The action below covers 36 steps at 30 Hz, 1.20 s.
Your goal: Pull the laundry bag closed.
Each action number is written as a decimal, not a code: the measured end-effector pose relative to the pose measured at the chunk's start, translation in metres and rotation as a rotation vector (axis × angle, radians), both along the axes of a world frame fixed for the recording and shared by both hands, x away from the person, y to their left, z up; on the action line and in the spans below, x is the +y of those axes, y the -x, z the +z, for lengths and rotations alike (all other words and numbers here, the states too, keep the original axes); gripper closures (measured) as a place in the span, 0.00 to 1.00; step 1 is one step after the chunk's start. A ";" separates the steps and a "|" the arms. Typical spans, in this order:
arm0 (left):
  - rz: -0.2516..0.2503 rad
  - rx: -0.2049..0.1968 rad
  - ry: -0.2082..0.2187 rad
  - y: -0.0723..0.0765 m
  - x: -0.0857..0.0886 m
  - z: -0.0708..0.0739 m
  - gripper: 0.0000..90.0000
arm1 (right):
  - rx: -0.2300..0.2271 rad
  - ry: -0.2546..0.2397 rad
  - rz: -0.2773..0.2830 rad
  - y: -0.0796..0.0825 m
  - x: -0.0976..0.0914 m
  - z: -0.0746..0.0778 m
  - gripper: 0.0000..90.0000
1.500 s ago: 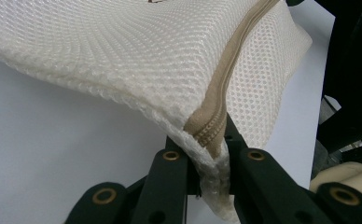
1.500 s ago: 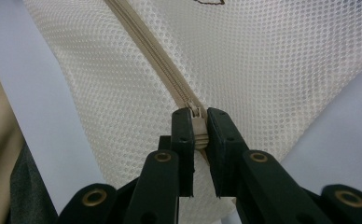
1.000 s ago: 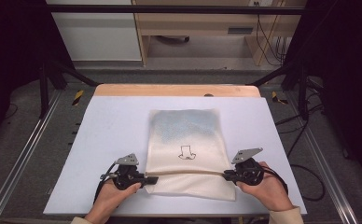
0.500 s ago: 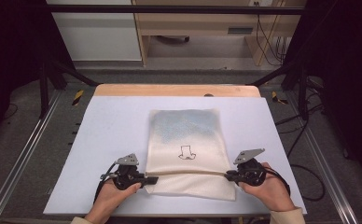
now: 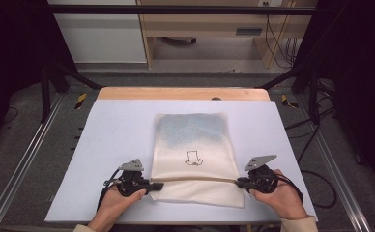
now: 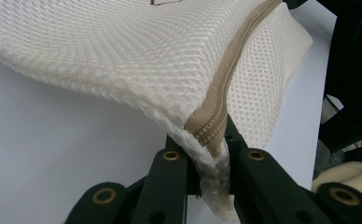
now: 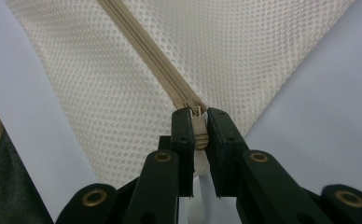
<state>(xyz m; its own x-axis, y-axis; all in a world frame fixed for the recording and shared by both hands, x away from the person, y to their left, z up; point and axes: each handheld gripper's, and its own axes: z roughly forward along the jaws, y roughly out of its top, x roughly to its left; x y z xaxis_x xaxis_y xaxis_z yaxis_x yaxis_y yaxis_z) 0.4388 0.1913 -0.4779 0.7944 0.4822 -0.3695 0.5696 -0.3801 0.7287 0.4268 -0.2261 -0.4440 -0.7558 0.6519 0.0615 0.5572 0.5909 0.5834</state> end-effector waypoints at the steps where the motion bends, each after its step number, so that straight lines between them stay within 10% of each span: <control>1: 0.000 0.000 0.000 0.000 0.000 0.000 0.93 | 0.004 0.000 -0.001 0.000 0.000 0.000 0.91; 29: 0.013 -0.015 -0.012 0.001 0.000 0.003 0.85 | 0.009 0.000 -0.008 0.000 0.000 -0.002 0.90; 33: 0.037 -0.030 -0.019 0.003 -0.001 0.005 0.76 | -0.004 0.001 -0.009 -0.001 0.001 -0.002 0.83; 36: 0.081 -0.048 -0.042 0.003 0.000 0.006 0.55 | -0.026 -0.026 -0.055 -0.002 0.002 -0.002 0.57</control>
